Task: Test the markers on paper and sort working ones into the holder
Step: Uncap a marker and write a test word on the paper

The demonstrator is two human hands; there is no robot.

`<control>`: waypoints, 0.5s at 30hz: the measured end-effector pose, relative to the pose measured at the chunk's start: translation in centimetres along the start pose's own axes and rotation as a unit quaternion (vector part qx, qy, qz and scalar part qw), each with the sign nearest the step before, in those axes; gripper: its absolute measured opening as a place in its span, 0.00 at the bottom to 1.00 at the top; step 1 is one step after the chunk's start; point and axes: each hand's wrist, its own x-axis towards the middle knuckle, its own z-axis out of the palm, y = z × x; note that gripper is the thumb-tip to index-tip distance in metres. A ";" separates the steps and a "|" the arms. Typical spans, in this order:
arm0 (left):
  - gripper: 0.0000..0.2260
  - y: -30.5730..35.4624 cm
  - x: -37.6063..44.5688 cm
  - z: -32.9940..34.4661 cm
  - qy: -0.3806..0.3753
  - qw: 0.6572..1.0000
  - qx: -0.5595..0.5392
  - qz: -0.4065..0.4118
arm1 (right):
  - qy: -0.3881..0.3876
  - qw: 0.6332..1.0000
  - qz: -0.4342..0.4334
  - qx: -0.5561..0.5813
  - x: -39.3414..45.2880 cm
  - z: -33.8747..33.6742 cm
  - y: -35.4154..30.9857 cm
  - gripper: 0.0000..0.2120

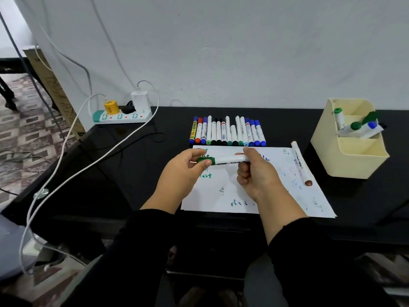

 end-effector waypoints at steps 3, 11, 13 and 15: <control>0.15 0.1 0.1 0.2 -0.028 0.999 0.027 -0.014 | -0.005 1.000 -0.013 -0.019 0.1 0.0 0.0 0.12; 0.19 0.8 -0.1 1.1 -0.075 0.994 0.077 -0.023 | -0.029 0.989 -0.032 -0.141 -0.4 1.1 0.4 0.12; 0.19 1.1 0.0 0.9 -0.082 0.993 0.069 -0.039 | -0.029 0.990 -0.037 -0.132 -0.3 1.3 0.3 0.12; 0.19 1.5 0.3 0.6 -0.096 0.991 0.080 -0.049 | -0.040 0.991 -0.032 -0.124 -0.4 1.5 0.3 0.12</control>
